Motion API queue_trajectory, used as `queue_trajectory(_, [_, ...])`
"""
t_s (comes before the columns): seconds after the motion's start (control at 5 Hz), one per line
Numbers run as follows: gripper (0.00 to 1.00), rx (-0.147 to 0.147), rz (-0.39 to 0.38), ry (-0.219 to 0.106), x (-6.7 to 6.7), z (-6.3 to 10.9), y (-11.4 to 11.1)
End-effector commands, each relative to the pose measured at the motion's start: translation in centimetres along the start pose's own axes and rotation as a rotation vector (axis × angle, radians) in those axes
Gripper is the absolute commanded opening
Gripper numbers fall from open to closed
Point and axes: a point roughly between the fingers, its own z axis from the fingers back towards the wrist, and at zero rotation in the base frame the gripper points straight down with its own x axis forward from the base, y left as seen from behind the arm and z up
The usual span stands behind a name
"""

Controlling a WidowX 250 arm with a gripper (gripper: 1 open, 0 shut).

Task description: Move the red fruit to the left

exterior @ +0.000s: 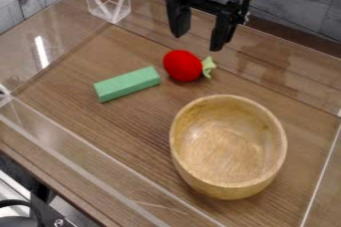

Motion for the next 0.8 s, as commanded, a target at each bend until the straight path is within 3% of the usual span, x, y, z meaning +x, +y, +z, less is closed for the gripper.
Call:
queue_trajectory(0.0, [1.00, 0.010, -0.032, 0.008, -0.6, -0.8, 0.9])
queue_trajectory(0.2, [1.00, 0.018, -0.011, 0.016, -0.7, -2.7, 2.5])
queue_trajectory(0.4, [0.00, 0.022, 0.010, 0.010, -0.6, -3.2, 3.8])
queue_trajectory(0.6, [0.00, 0.018, 0.084, -0.006, 0.0, -3.0, 4.5])
